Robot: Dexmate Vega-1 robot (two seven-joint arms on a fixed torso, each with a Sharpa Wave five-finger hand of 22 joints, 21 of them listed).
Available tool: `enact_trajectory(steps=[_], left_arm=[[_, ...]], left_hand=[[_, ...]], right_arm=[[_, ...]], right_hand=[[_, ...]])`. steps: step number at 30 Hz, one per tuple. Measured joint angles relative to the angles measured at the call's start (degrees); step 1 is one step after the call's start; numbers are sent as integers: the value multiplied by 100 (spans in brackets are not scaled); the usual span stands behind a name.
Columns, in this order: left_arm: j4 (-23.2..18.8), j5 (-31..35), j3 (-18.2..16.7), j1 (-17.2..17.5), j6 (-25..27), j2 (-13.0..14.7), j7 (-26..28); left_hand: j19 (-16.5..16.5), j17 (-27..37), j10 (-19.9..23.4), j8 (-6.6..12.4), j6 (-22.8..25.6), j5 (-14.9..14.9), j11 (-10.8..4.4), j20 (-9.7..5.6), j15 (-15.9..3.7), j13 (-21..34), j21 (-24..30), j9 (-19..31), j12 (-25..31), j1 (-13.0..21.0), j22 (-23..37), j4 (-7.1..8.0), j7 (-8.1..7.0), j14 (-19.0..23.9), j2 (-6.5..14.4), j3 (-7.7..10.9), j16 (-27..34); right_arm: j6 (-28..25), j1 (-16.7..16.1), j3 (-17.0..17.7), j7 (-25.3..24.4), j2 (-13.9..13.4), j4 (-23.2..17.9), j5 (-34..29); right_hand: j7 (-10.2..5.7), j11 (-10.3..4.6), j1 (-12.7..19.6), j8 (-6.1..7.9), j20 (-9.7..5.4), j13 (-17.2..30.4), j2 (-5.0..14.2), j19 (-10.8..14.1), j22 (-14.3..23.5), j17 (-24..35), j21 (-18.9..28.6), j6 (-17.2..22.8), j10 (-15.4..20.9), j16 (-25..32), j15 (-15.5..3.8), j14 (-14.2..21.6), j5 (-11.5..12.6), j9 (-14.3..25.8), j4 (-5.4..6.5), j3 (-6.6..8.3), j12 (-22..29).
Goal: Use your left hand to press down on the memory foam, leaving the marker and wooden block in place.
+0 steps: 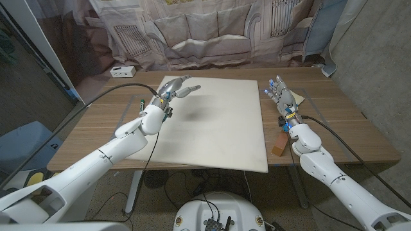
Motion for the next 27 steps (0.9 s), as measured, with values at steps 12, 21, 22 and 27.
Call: enact_trajectory(steps=[12,21,22,27], left_arm=[[177,-558,-231,102,-436,-88,96],[256,-988,-369,161,-707,-113,7],[262,-1042,-392,172,-740,-114,-8],[276,-1212,-466,221,-833,-116,-36]], left_hand=[[0,0,51,0,63,0,51,0,31,0,0,0,0,-2,0,46,64,31,2,0,0],[0,0,81,0,92,0,20,0,31,0,0,0,0,-38,0,45,51,31,38,0,0],[-1,0,81,0,114,0,20,1,31,0,0,0,0,-38,0,57,29,31,38,-13,0],[-43,0,111,0,144,0,50,3,31,0,0,0,0,-40,0,63,62,30,37,-18,0]], right_arm=[[-4,-57,12,-51,-24,-87,-27],[-12,-65,14,-59,-30,-106,-43],[-12,-65,14,-58,-30,-105,-44],[-7,-45,14,-28,-28,-79,-51]], right_hand=[[0,19,0,0,0,0,0,0,0,0,0,0,-19,-4,0,1,0,0,6,-6,0],[0,20,0,0,0,0,0,0,0,0,0,1,-19,-4,0,1,0,0,6,-6,0],[0,20,0,0,0,0,0,0,0,0,0,1,-19,-4,0,1,0,0,6,-6,0],[0,19,0,0,0,0,0,-1,0,0,0,1,-19,-4,0,1,0,0,6,-6,0]])
